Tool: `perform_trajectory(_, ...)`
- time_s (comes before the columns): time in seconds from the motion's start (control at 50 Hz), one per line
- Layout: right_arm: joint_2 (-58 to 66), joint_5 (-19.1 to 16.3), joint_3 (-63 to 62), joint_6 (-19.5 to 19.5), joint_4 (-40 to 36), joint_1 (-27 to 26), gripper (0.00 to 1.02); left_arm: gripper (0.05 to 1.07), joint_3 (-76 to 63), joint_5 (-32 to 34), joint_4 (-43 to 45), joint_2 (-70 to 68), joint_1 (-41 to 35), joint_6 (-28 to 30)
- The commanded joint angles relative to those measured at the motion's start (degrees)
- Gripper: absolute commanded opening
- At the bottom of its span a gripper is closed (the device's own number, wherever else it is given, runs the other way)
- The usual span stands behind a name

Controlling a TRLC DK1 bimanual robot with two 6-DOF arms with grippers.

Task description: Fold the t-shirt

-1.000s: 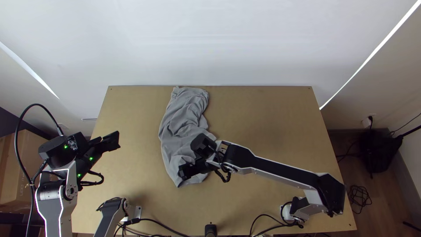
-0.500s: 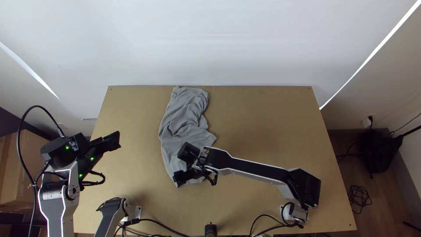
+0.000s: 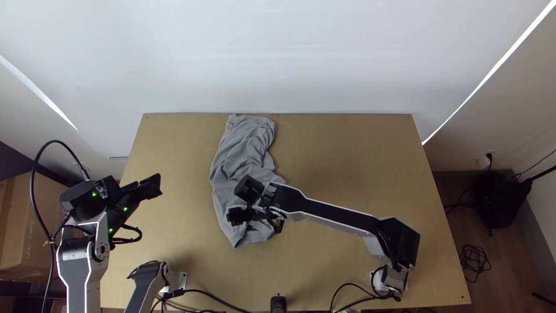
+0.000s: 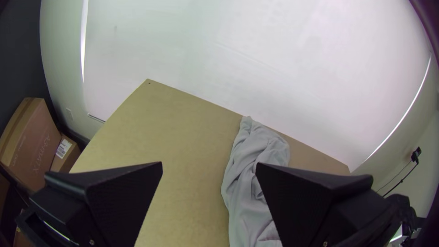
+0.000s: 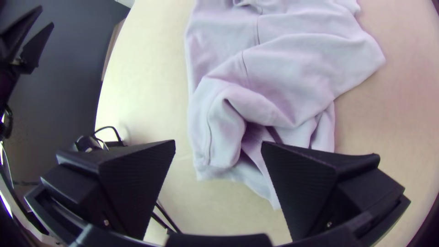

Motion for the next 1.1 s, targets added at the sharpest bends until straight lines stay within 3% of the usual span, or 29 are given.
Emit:
perform_trajectory(0.0,1.5,0.7,1.5,1.5,0.0,-0.9,0.86,1.03,-1.4,0.7,1.3,-0.5,0.3,-1.0)
perform_trajectory(0.1,2.8,0.4,2.4,1.3,0.1,-1.3,0.86,1.03,-1.7,0.7,1.7,-0.5,0.3,-1.1)
perform_trajectory(0.36,8.9,-5.2,5.7,1.7,0.0,-1.8,0.83,1.03,-2.1,0.6,1.7,-0.6,0.4,-1.0)
perform_trajectory(0.42,9.4,-5.2,5.9,1.9,0.0,-1.7,0.63,1.03,-2.3,0.6,1.7,-0.7,0.5,-0.9)
perform_trajectory(0.54,9.4,-5.2,5.8,1.5,0.1,-1.3,0.12,1.03,-3.0,0.6,1.8,-0.8,0.5,-0.9)
perform_trajectory(0.58,9.3,-5.2,5.8,1.4,0.0,-1.3,0.02,1.03,-3.1,0.6,1.9,-0.8,0.5,-0.9)
perform_trajectory(0.8,2.6,-5.7,2.1,-3.6,-1.3,3.0,0.02,1.03,-3.5,0.7,2.4,-0.9,0.5,-1.1)
perform_trajectory(0.98,-2.0,-11.6,-1.5,-5.6,-3.7,7.3,0.02,1.03,-3.8,0.8,2.7,-1.0,0.4,-1.3)
perform_trajectory(1.08,-2.2,-12.6,-3.0,-6.8,-5.5,9.1,0.03,1.03,-3.9,0.8,2.8,-1.0,0.2,-1.3)
